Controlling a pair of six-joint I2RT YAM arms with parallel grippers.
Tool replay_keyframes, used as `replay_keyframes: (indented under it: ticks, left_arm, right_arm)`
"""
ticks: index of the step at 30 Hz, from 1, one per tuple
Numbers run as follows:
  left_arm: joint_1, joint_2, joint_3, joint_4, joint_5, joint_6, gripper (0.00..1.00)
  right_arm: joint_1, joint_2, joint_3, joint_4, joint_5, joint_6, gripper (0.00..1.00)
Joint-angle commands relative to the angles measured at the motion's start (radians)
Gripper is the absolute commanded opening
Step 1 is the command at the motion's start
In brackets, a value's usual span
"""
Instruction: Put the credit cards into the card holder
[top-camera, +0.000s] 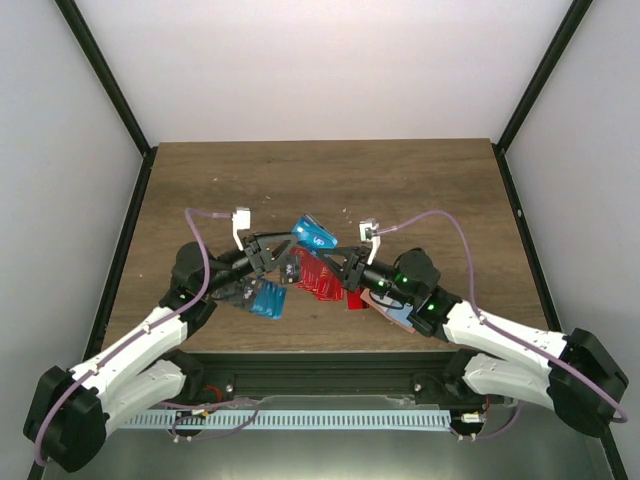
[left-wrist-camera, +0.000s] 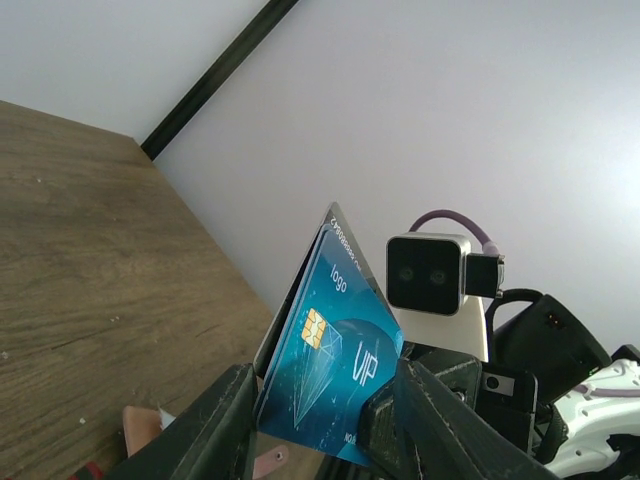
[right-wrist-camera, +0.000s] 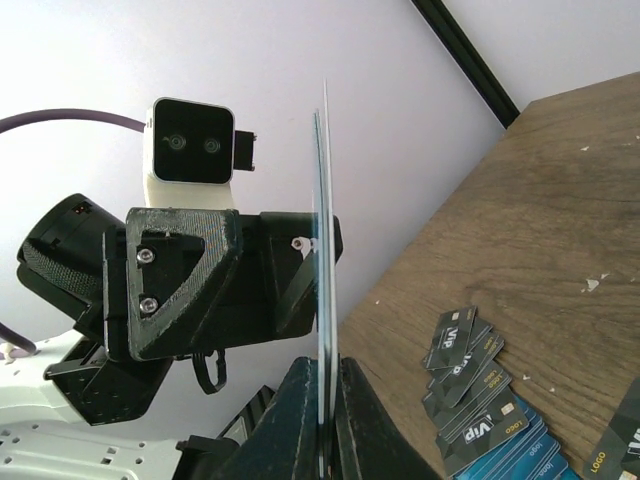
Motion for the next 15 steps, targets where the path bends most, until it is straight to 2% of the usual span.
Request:
replay_keyframes:
  ticks: [1,5,12,15]
  left_arm:
    - [-0.011,-0.015,0.031,-0.008,0.005,0.02,0.39]
    - [-0.021,-0.026,0.036,-0.042,-0.013,0.028,0.39]
    - [-0.035,-0.016,0.048,-0.059,-0.026,0.043,0.34]
    - [-0.039,-0.014,0.069,-0.121,-0.052,0.056,0.34]
  right_arm:
    - [-0.009,0.004,0.025,-0.046,0.041,0.005,0.01]
    - [-0.008,0.013,0.056,-0.147,0.11,0.006,0.01]
    - [-0.008,0.034,0.062,-0.149,0.096,0.026,0.01]
    - [-0.008,0.031,0.067,-0.165,0.116,0.035,0.01]
